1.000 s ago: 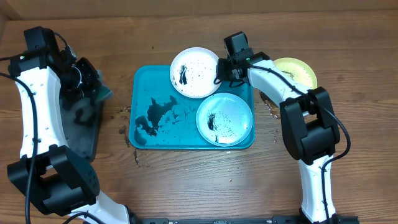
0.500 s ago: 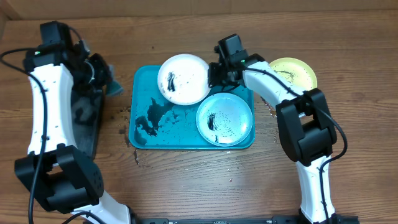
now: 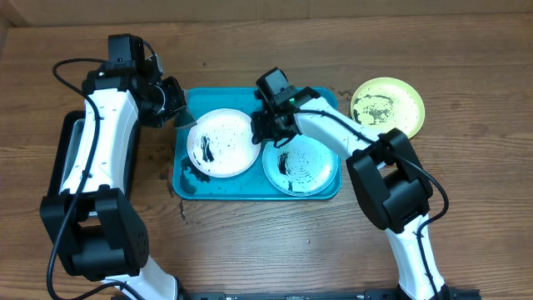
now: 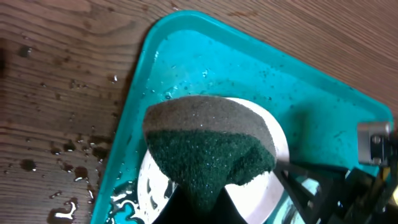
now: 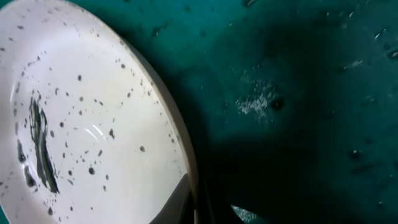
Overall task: Clean dirty plates on tray and stack at the side
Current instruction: 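Bring the sponge onto the white plate with the left gripper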
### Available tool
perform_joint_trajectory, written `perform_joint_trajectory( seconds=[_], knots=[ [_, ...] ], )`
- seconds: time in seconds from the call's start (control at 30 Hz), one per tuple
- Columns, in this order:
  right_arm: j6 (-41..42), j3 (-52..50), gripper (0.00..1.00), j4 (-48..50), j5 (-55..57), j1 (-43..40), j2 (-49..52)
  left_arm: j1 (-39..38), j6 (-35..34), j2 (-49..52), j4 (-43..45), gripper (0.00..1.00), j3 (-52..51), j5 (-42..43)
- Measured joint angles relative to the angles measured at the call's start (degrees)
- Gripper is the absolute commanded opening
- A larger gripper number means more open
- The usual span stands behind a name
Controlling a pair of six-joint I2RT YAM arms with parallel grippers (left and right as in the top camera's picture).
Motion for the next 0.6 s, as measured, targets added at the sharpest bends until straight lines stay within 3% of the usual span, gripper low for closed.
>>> perform_joint_trajectory(
  seconds=[0.03, 0.1, 0.23, 0.3, 0.43, 0.6],
  knots=[
    [0.0, 0.0, 0.11, -0.39, 0.09, 0.26, 0.0, 0.0, -0.02, 0.0, 0.26, 0.04, -0.11, -0.09],
    [0.04, 0.11, 0.28, -0.85, 0.26, 0.87, 0.0, 0.0, -0.02, 0.0, 0.66, 0.04, -0.46, -0.22],
    [-0.5, 0.85, 0.47, -0.92, 1.07, 2.49, -0.02, 0.0, -0.02, 0.0, 0.83, 0.04, -1.4, -0.33],
    [-1.49, 1.36, 0.49, -0.94, 1.62, 3.04, -0.02, -0.02, -0.02, 0.0, 0.83, 0.04, -1.57, -0.44],
    [-2.64, 2.16, 0.45, -1.18, 3.96, 3.17, -0.02, -0.17, -0.02, 0.0, 0.85, 0.04, -1.75, -0.46],
    [-3.8, 2.29, 0.16, -1.66, 5.79, 1.51, 0.0, -0.72, -0.02, 0.0, 0.87, 0.04, -1.79, -0.57]
  ],
)
